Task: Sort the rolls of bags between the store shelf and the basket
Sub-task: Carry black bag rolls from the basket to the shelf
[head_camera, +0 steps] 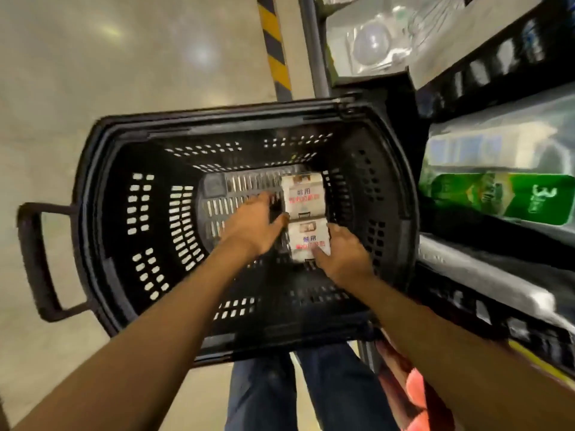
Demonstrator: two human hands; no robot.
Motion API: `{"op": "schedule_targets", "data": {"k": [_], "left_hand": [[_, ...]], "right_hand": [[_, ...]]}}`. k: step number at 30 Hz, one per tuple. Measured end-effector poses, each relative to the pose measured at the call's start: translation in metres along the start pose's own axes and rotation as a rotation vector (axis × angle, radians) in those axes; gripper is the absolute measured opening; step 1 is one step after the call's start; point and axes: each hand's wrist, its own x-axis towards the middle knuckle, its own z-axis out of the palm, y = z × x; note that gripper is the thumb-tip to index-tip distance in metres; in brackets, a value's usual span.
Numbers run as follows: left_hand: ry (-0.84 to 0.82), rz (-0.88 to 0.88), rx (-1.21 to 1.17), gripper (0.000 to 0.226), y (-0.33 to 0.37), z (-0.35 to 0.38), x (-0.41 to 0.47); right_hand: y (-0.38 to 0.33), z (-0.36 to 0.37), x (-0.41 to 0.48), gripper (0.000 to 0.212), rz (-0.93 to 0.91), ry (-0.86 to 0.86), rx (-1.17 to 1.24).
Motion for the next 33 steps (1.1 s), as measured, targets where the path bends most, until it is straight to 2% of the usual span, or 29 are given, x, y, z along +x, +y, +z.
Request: {"op": "schedule_targets", "data": {"k": [3, 7, 9, 12, 14, 16, 18, 23, 27, 33], "left_hand": [[-0.034, -0.061, -0.017, 0.055, -0.019, 0.034, 0.054], [-0.035, -0.152, -0.225, 0.058, -0.037, 0.08, 0.112], [-0.015, -0.168, -0.392, 0.054, -0.042, 0.1, 0.132], [-0.028, -0.197, -0.486, 0.053, -0.045, 0.119, 0.147], [-0.042, -0.158, -0.558, 0.052, -0.048, 0.129, 0.15], [-0.055, -0.124, -0.664, 0.047, -0.051, 0.133, 0.146], [-0.05, -0.11, -0.731, 0.042, -0.051, 0.132, 0.144], [0.007, -0.086, -0.698, 0.045, -0.047, 0.128, 0.139], [0.087, -0.17, -0.787, 0.047, -0.048, 0.121, 0.126], [0.131, -0.249, -0.898, 0.055, -0.046, 0.094, 0.086]], "right_hand": [[0.017, 0.032, 0.047, 0.069, 0.103, 0.011, 0.103], [0.031, 0.069, 0.103, 0.105, 0.216, 0.013, 0.274], [0.036, 0.087, 0.118, 0.112, 0.258, 0.035, 0.347], [0.043, 0.103, 0.125, 0.114, 0.286, 0.117, 0.409], [0.05, 0.109, 0.123, 0.106, 0.299, 0.196, 0.509], [0.051, 0.111, 0.118, 0.087, 0.312, 0.225, 0.565], [0.049, 0.111, 0.116, 0.077, 0.316, 0.242, 0.601], [0.039, 0.11, 0.107, 0.072, 0.364, 0.299, 0.68], [0.03, 0.103, 0.091, 0.071, 0.392, 0.333, 0.708], [0.013, 0.082, 0.062, 0.067, 0.354, 0.309, 0.541]]}}
